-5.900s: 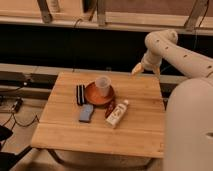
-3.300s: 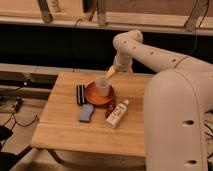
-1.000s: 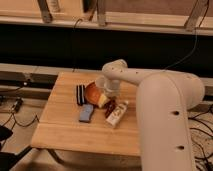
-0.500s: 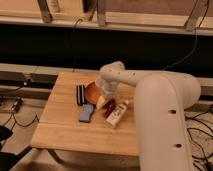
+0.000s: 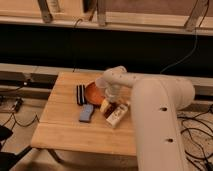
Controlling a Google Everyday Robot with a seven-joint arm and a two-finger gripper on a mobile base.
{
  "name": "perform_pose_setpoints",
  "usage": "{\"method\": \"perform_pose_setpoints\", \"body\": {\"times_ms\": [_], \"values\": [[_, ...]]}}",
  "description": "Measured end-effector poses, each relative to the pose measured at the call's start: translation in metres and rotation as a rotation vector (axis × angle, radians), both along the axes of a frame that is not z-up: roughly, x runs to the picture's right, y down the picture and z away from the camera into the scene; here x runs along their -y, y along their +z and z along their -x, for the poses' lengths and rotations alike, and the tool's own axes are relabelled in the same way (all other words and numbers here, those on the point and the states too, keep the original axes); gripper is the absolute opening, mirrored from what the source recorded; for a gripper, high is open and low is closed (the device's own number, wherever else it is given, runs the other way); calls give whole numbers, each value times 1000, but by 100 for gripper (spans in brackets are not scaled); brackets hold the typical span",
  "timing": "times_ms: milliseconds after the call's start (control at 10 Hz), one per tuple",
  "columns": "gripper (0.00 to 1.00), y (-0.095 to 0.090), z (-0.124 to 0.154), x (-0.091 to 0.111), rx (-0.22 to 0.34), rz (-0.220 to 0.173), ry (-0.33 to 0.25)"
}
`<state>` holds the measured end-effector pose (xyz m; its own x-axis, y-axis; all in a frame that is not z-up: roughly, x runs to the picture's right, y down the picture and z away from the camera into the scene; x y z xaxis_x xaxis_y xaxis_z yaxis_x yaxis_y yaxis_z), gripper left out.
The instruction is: Place the pepper on the white sponge
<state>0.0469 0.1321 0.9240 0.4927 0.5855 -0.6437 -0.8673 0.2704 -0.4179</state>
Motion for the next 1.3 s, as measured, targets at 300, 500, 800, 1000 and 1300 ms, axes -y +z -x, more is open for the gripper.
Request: {"method": "perform_pose_setpoints", "body": {"times_ms": [300,500,800,1000,1300], "values": [[63,8,0,-5,2,19,43],[41,8,-3,3,3,-5,42],[11,0,-1,11,4,-35,27],[0,-6,5,17,8,-54,27],[0,-17,-1,33,-8,-99,42]]}}
